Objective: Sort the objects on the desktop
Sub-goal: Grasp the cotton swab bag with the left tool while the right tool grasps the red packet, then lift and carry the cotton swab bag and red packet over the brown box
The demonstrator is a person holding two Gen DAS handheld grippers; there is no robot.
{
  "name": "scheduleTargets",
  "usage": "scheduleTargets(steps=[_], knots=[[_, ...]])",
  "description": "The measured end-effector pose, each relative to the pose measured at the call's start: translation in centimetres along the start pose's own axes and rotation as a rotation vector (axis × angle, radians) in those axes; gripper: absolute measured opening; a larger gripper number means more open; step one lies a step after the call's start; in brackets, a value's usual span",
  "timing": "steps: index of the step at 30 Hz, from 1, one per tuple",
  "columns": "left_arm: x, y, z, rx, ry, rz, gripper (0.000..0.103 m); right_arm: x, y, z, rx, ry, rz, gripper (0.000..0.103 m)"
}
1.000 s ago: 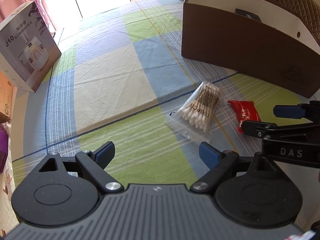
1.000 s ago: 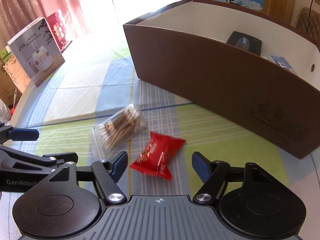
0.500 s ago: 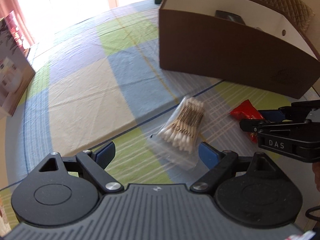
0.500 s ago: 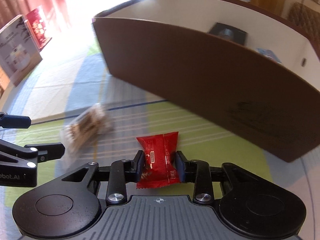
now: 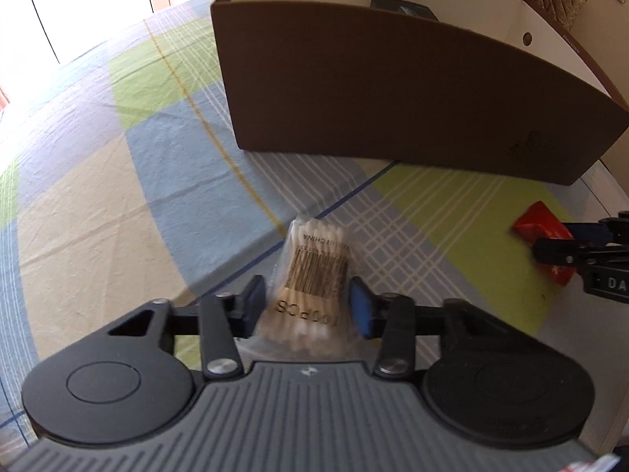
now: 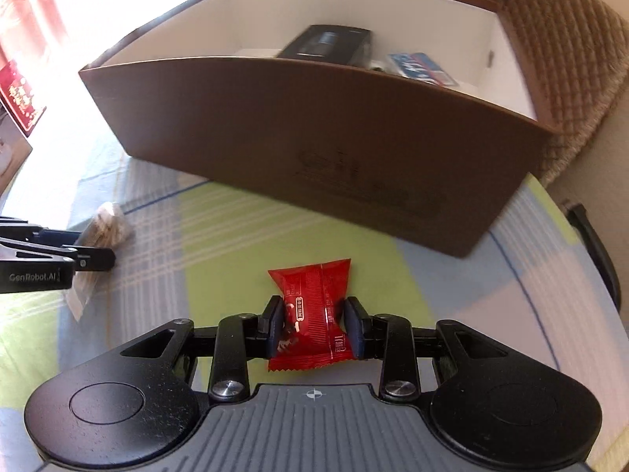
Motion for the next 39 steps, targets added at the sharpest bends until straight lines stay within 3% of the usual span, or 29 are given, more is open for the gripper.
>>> scheduleTargets(steps=[3, 12, 15, 18, 22, 25, 28, 30, 39], knots=[[-0.2, -0.9, -0.4, -0.026, 0.003, -0.015, 0.026, -0.6, -0.9, -0.8, 0.002, -0.001, -0.008, 0.031], [-1.4, -6.6, -3.4, -0.064, 0.076, -0.073, 0.023, -1.9, -0.9, -3.1, -0.018, 0.015, 0.049, 0.031], [-1.6, -7.7, -4.3, -0.065, 0.070, -0.039, 0.026, -2.1, -0.7, -3.3, -0.021, 0.011, 0.052, 0.034], [-1.4, -8.3, -4.3, -0.055, 0.068, -0.013, 0.031, -2.1, -0.8, -3.3, -0.027, 0.013, 0.047, 0.048], [-1.1, -8.9, -3.7, -0.035, 0.056, 0.012, 0.032, -1.8, -0.9, -3.3, -0.042, 0.000, 0.045, 0.048], [-1.2, -9.2, -3.6, -0.033, 0.046, 0.014, 0.024, -1.6, -0.9, -3.2, -0.059, -0.005, 0.048, 0.048], [-1.2, -9.3, -3.8, -0.039, 0.047, 0.020, 0.022, -1.5, -0.7, -3.3, -0.103, -0.008, 0.040, 0.045], [-1.3, -9.3, -4.0, -0.048, 0.054, 0.017, 0.021, -1.4, -0.5, -3.3, -0.135, -0.011, 0.030, 0.032], [-2.7, -8.8, -5.1, -0.095, 0.053, 0.035, 0.020, -2.9, 0.1, -3.5, -0.187, -0.002, 0.064, 0.028]])
Point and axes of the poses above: each gripper's, at about its wrist camera, not at the fingertips, and x roughly the way its jaws point, y to its left, z to its top, the point moved 9 cm from there along x, roughly the way its jaws point, and after that the axes turned 7 degrees about y, right-handed, at the moved point
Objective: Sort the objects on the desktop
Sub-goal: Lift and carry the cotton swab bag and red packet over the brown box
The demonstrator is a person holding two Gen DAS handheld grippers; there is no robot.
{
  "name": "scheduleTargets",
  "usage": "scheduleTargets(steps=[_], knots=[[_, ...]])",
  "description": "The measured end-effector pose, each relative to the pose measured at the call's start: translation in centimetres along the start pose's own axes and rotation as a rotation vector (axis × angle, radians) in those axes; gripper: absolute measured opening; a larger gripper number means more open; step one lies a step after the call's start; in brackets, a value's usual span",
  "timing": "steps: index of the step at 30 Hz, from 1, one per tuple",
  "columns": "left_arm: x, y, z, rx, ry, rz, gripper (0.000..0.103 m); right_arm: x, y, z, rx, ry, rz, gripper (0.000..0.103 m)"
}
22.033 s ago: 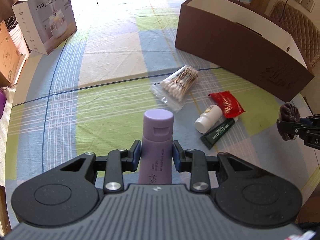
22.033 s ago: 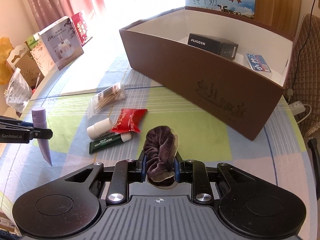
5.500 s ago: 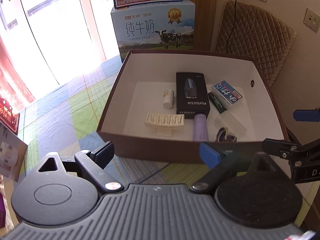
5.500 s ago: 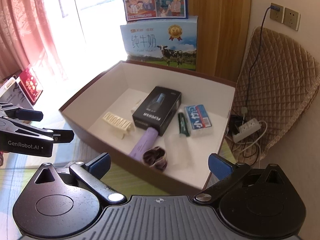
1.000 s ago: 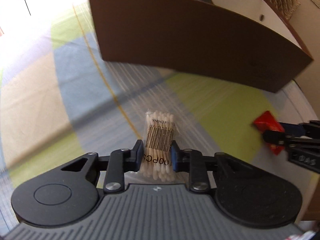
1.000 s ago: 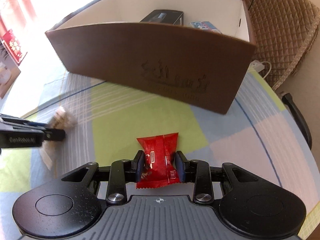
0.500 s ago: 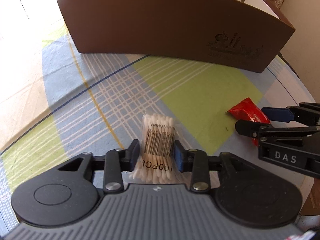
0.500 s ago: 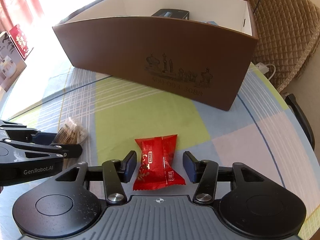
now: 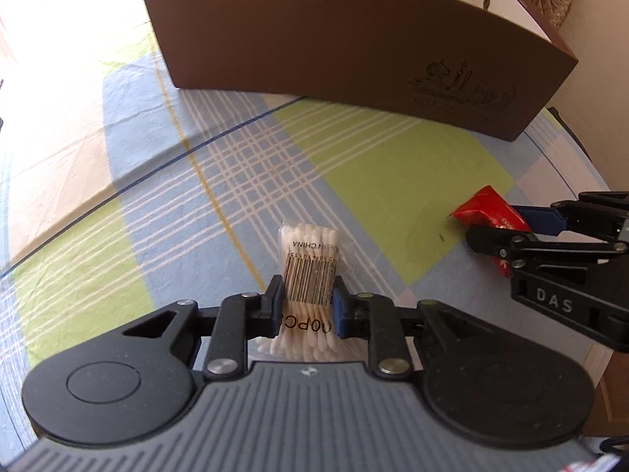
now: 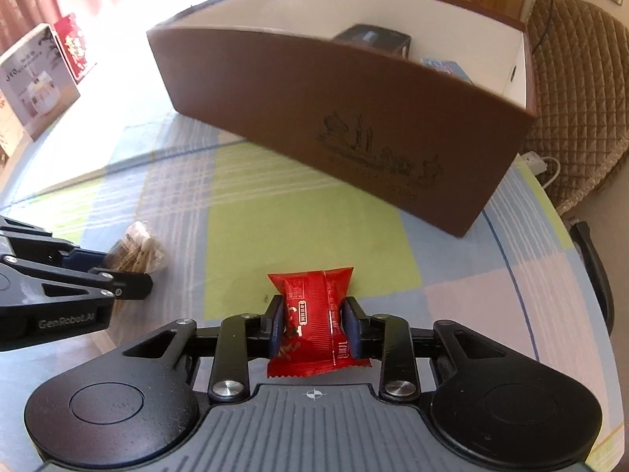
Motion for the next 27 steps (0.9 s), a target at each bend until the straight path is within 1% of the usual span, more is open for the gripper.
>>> scheduleTargets(steps=[5, 11, 18, 27], knots=[[-1.6, 0.4, 0.3, -0.021, -0.038, 0.007, 0.020, -2.3, 0.6, 1.2, -0.018, -0.043, 0.033, 0.028], [-4.4, 0.4, 1.4, -0.033, -0.109, 0.007, 0.020, -5.1, 1.7, 2.9, -0.038, -0.108, 0.070, 0.028], [-8.6, 0.0, 3.9, -0.031, -0.222, 0.007, 0.020, -8.5, 2.3, 4.8, -0.059, -0.201, 0.095, 0.028], [-13.3, -0.5, 7.3, -0.015, -0.343, 0.020, 0.020, -12.4, 2.6, 7.6, -0.093, -0.323, 0.099, 0.028]])
Point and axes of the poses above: each gripper's, at about its wrist camera, not at the fingertips, and x roughly the way its jaws point, y to its left, z to its top, the point moved 9 cm from there along x, roughly the way its jaws point, and after that the axes turned 7 degrees about y, right-handed, at the moved point
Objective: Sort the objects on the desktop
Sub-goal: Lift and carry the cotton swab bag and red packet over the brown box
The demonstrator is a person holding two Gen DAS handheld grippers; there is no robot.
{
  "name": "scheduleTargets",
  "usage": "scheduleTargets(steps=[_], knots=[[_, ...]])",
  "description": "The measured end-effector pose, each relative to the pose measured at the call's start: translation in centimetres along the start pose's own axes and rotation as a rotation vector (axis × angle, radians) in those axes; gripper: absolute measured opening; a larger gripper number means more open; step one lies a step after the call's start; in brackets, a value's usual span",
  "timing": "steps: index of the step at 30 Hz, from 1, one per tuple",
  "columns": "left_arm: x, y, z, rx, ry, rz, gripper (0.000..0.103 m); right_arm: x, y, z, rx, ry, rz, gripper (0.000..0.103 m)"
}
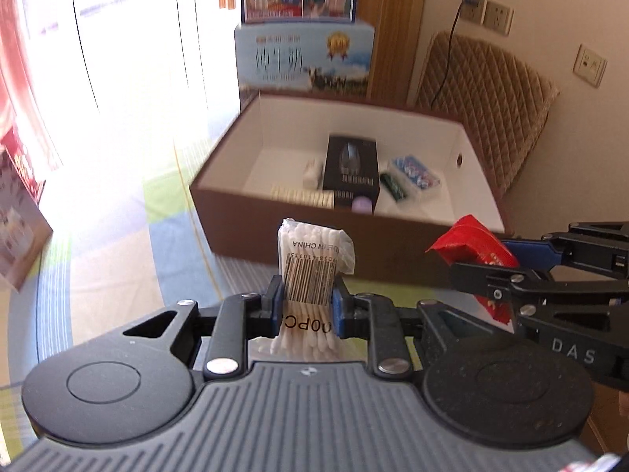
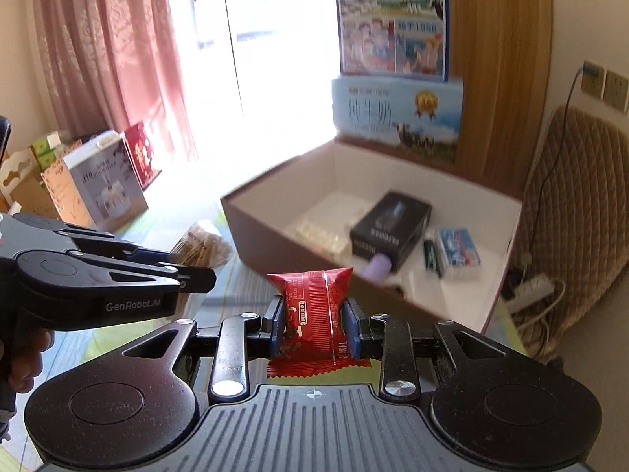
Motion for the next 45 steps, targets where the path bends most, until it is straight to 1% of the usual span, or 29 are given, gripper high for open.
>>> scheduleTargets(steps=[5, 11, 18, 24, 35, 40, 45], knots=[[-0.7, -0.4, 2.1, 0.012, -0.044, 0.000, 0.020, -0.7, -0.5, 1.6, -0.010, -0.038, -0.007, 0.028], [-0.9, -1.1, 4.0, 0.029, -0.078, -0.005, 0.020, -0.8, -1.8, 3.2, -0.009, -0.070, -0.027, 0.028], [-0.3, -1.6, 6.1, 0.047, -0.106, -0.004, 0.020, -0.2, -3.5, 4.4, 0.002, -0.084, -0.050, 0.028], [0.8, -2.0, 7.8, 0.056, -0.117, 0.000, 0.020, 0.4, -5.6, 5.4, 0.038, -0.093, -0.064, 0.028], [3.3, -1.5, 9.5, 0.054, -0.106, -0.002, 0.020, 1.5, -8.7, 6.3, 0.094, -0.096, -0.083, 0.028], [4.8, -1.2, 10.3, 0.061, -0.091, 0.004, 0.020, 2.9, -9.7, 6.9, 0.109, -0.095, -0.077, 0.028], [7.0, -0.5, 11.7, 0.064, -0.076, 0.011, 0.020, 5.0, -11.0, 7.9, 0.136, -0.089, -0.093, 0.028]])
Point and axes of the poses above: each gripper's, at about its wrist camera, not at the fingertips, and x roughly the way its jaws point, y to its left, z to its top, the point moved 9 cm from there along x, roughly the way its jaws point, and after that the axes turned 7 degrees about y, right-handed, at the moved point
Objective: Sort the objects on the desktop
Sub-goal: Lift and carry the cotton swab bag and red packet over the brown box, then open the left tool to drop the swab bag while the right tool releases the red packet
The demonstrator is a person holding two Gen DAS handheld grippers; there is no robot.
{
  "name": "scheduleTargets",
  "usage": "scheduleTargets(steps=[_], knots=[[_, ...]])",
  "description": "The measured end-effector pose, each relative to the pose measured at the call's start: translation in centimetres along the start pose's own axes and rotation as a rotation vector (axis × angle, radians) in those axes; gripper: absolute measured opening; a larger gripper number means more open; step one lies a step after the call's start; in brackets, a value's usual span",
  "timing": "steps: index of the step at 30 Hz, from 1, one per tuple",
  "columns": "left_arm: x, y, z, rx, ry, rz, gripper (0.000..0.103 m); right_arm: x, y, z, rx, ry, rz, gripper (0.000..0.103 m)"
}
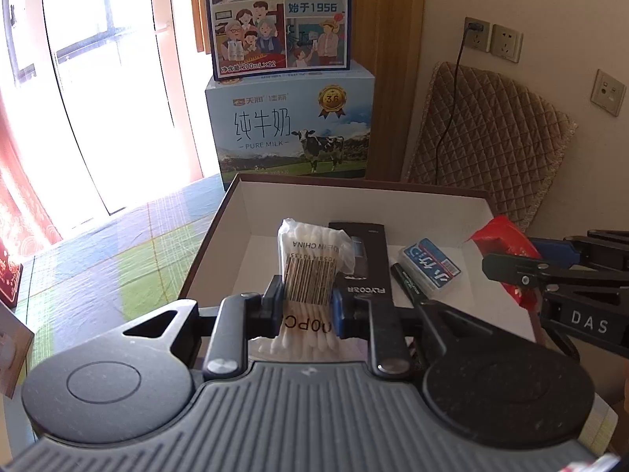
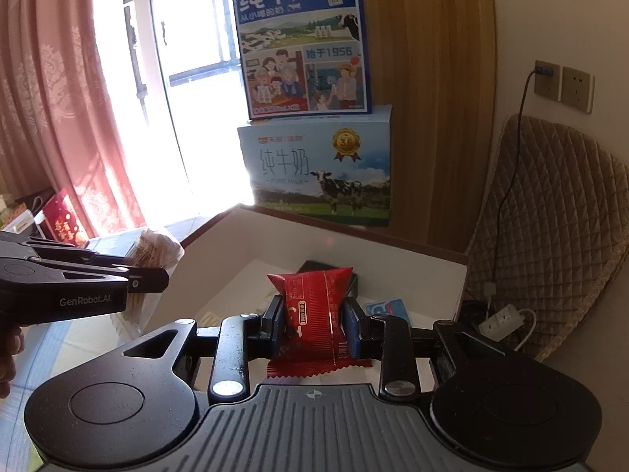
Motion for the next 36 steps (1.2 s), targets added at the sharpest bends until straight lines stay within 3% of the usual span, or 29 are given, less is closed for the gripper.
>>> scheduleTargets(steps=[17, 36], knots=[[9.1, 1.3, 3.5, 0.049, 0.090, 0.011, 0.020, 6.9, -3.4, 2.5, 0.108, 0.057, -0.073, 0.028], [16.9, 2.6, 4.6, 0.069, 0.192, 0.026, 0.020, 11.2, -6.4, 1.8, 0.177, 0.151, -0.098, 0.028]])
Point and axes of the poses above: each gripper's, at about its wrist camera, not at the fingertips, and x roughly the way its jaws point, y to its left, z to its top, the point moved 9 cm from there along x, roughly the way its jaws point, and after that the axes turned 7 degrees about y, right-handed, at the moved point
